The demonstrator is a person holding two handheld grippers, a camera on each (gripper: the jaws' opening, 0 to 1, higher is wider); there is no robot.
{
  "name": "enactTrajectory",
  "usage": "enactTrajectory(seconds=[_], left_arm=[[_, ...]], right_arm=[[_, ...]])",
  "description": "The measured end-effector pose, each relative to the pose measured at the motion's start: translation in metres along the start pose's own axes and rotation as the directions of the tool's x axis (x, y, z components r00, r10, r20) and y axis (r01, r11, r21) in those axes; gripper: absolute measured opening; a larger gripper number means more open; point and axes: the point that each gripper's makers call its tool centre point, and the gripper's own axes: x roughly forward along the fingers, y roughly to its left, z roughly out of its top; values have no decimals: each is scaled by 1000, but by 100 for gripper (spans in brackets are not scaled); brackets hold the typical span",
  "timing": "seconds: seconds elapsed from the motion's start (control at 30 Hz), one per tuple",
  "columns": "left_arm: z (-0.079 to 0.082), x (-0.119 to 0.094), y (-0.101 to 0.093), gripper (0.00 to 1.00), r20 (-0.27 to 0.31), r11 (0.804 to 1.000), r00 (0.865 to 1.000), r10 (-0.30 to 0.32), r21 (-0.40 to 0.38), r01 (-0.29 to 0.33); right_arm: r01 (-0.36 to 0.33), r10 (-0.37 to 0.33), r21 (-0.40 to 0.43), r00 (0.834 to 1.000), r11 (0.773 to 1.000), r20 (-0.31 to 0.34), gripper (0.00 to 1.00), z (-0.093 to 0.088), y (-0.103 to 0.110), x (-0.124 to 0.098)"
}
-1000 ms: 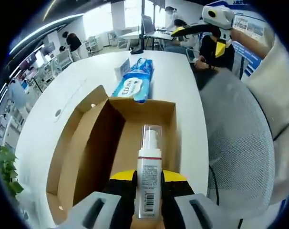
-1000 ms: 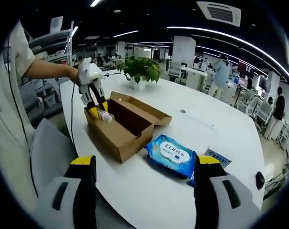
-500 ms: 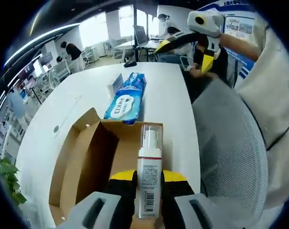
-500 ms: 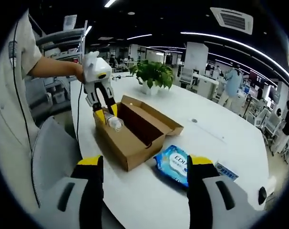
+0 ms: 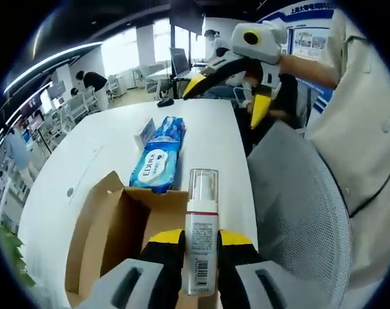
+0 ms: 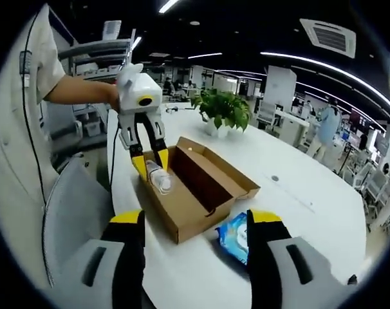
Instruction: Operate the shoe box by opening the lid, removing the specified soft item, and placing it in the target area until the item is outside and the box remains undamaged.
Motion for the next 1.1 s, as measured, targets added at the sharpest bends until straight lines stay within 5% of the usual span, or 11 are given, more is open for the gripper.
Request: enactTrajectory(seconds=[1.1], left_arm=[[49, 3, -22, 18, 113, 995, 991, -70, 81, 61]], right_arm=[[-216, 218, -157, 976, 964, -6, 34, 21, 34, 22]])
